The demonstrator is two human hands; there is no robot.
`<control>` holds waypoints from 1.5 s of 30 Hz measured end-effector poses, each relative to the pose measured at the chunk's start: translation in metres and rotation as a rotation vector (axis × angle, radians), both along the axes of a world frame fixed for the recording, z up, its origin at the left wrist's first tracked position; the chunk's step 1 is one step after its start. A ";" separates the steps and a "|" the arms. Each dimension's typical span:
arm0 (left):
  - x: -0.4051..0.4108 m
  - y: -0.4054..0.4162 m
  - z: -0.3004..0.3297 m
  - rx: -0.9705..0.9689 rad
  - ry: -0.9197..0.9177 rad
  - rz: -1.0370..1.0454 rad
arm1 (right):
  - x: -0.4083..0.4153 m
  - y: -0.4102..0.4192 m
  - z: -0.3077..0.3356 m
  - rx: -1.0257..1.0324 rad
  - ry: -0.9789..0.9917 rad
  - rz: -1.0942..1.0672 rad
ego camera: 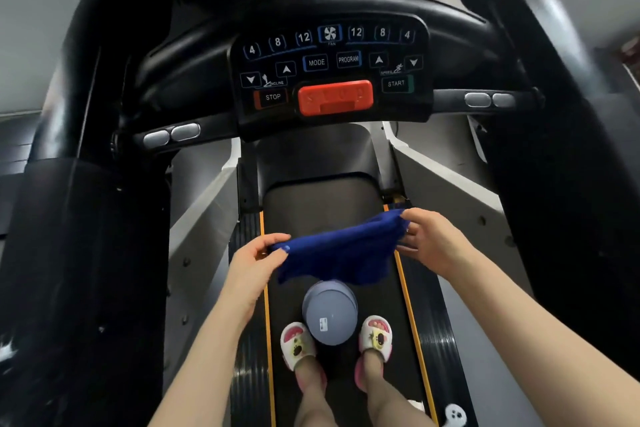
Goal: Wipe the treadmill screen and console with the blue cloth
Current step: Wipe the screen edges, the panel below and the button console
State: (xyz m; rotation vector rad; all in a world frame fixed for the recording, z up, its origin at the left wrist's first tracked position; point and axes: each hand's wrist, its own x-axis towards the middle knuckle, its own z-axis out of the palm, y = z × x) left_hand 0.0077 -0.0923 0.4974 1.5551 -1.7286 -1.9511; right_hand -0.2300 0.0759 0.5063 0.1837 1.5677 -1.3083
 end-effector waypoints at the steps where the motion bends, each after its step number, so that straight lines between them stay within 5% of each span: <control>1: 0.000 -0.001 0.001 -0.040 0.010 -0.039 | -0.001 0.004 -0.004 0.003 -0.039 0.018; 7: -0.003 -0.002 0.014 -0.380 -0.079 -0.212 | -0.008 0.014 -0.007 -0.156 0.044 0.095; 12: -0.006 -0.015 0.022 -0.834 -0.208 -0.280 | -0.017 0.012 0.020 0.108 0.829 0.616; 17: -0.016 -0.015 0.031 -0.953 -0.214 -0.324 | -0.009 -0.004 0.025 0.204 1.219 0.516; 22: -0.031 0.011 0.041 -0.616 -0.193 -0.219 | 0.033 -0.015 0.039 0.102 1.228 0.395; 30: -0.032 0.027 0.025 -0.115 0.155 -0.217 | 0.065 -0.023 0.043 -0.131 0.837 0.876; 33: -0.026 0.023 0.019 -0.130 0.145 -0.225 | 0.060 -0.022 0.039 -0.168 0.687 0.854; 37: -0.021 0.016 0.004 -0.224 0.112 -0.276 | 0.039 -0.031 0.015 -0.081 0.989 0.546; 42: -0.019 0.011 -0.042 -0.327 0.074 -0.437 | 0.025 -0.057 -0.056 -0.013 1.061 1.072; 45: -0.014 0.010 -0.098 -0.437 0.039 -0.477 | 0.026 -0.057 -0.110 0.080 1.117 1.177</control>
